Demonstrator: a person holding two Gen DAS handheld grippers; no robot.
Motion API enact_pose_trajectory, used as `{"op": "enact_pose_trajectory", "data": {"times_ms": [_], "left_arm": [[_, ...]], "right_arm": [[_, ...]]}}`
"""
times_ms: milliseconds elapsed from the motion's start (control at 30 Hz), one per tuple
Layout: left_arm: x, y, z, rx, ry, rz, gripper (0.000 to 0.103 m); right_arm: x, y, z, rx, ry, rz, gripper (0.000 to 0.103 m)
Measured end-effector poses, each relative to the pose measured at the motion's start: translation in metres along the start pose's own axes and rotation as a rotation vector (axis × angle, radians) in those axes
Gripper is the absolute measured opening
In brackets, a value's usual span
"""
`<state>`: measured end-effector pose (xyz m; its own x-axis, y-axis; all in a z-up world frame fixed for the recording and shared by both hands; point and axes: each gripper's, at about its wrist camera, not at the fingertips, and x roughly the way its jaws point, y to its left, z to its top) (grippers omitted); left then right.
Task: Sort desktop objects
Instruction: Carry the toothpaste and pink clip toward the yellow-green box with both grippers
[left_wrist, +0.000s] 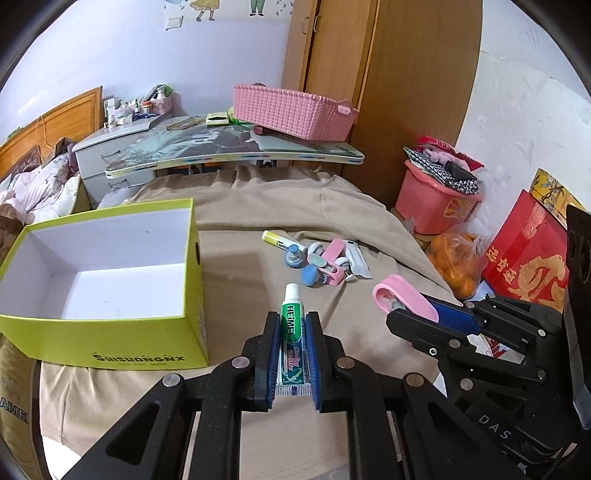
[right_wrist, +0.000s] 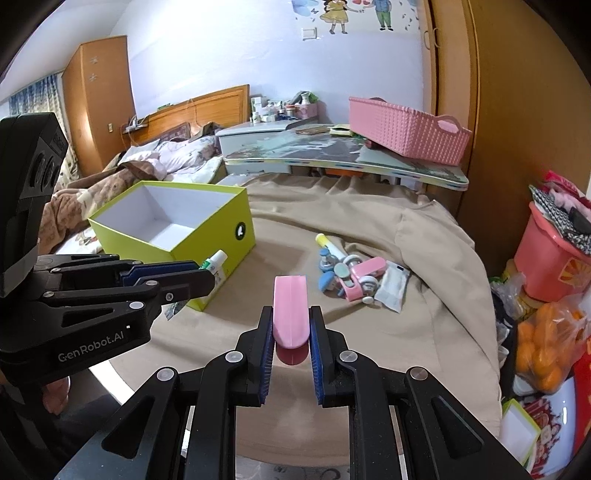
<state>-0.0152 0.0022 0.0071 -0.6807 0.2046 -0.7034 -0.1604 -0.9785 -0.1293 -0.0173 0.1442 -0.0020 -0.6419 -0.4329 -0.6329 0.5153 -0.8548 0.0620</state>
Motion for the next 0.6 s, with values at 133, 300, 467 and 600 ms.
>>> {"op": "enact_pose_trajectory", "data": {"times_ms": [133, 300, 467, 600], "left_arm": [[-0.005, 0.005, 0.000, -0.009, -0.005, 0.012, 0.014], [-0.011, 0.015, -0.002, -0.025, -0.014, 0.027, 0.014], [-0.017, 0.024, -0.002, -0.043, -0.025, 0.042, 0.014], [-0.022, 0.032, -0.004, -0.057, -0.028, 0.052, 0.014]], "right_arm": [[0.001, 0.009, 0.003, -0.016, -0.003, 0.012, 0.018], [0.003, 0.021, 0.006, -0.032, 0.000, 0.034, 0.018], [0.007, 0.034, 0.008, -0.056, 0.004, 0.055, 0.018], [0.010, 0.042, 0.010, -0.069, 0.004, 0.069, 0.018]]}}
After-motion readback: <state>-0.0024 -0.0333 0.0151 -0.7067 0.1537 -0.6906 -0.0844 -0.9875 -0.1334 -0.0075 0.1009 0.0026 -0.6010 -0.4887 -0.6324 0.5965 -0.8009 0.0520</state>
